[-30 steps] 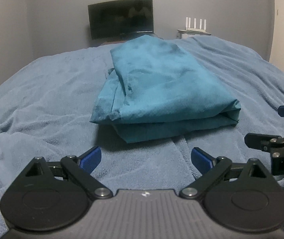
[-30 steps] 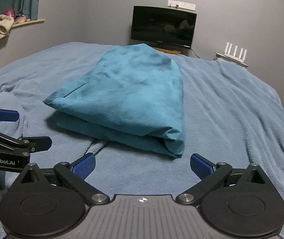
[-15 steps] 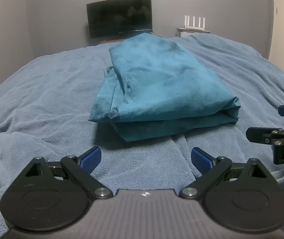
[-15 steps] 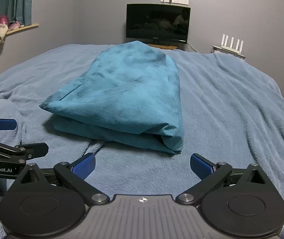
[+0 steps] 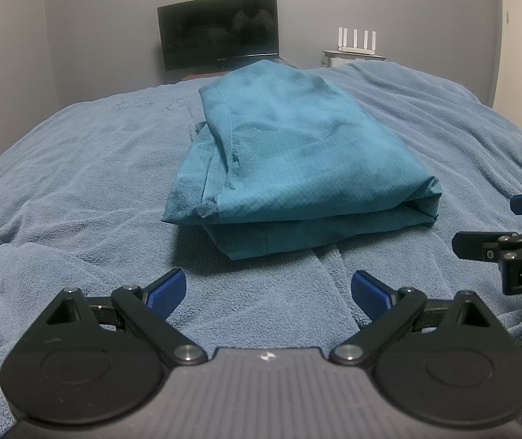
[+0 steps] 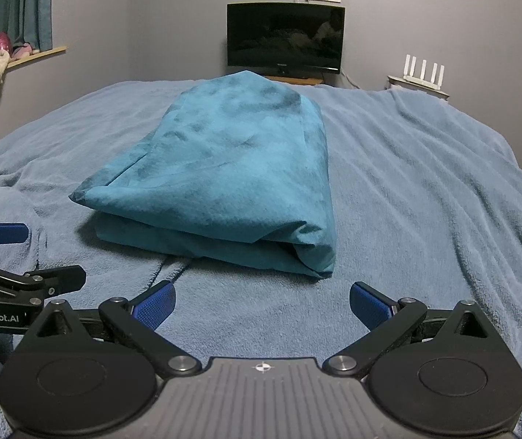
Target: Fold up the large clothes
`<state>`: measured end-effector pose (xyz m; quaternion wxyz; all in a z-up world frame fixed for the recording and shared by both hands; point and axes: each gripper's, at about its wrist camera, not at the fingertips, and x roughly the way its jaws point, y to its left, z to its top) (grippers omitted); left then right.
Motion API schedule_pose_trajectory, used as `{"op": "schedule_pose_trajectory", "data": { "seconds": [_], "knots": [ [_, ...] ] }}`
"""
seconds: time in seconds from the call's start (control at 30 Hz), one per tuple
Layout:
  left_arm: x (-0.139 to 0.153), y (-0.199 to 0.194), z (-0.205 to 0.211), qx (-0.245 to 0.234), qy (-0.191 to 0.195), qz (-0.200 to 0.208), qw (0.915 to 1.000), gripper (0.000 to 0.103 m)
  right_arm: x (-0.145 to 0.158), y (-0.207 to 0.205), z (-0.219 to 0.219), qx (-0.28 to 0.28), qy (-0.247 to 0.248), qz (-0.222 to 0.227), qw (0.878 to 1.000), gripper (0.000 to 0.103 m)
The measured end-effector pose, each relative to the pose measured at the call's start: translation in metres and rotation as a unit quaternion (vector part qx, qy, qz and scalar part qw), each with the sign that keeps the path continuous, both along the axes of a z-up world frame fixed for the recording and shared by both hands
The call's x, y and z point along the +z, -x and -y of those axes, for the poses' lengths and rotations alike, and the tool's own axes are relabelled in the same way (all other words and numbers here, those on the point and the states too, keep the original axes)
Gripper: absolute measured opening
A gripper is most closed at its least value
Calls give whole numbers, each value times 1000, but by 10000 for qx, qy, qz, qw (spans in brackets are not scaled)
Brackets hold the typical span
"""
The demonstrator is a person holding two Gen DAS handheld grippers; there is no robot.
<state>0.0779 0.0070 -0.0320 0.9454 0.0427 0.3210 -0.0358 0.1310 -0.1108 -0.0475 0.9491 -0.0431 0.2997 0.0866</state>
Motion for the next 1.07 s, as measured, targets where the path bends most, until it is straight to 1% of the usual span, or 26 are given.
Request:
{"op": "schedule_pose_trajectory", "data": {
  "seconds": [0.8, 1.07],
  "knots": [
    [-4, 0, -1, -76, -31, -35, 10000, 97, -3, -6, 1, -28, -59, -170, 9998, 103],
    [-4, 0, -1, -128, -109, -49, 9998, 97, -4, -7, 3, -43, -84, -216, 9997, 103]
  ]
}}
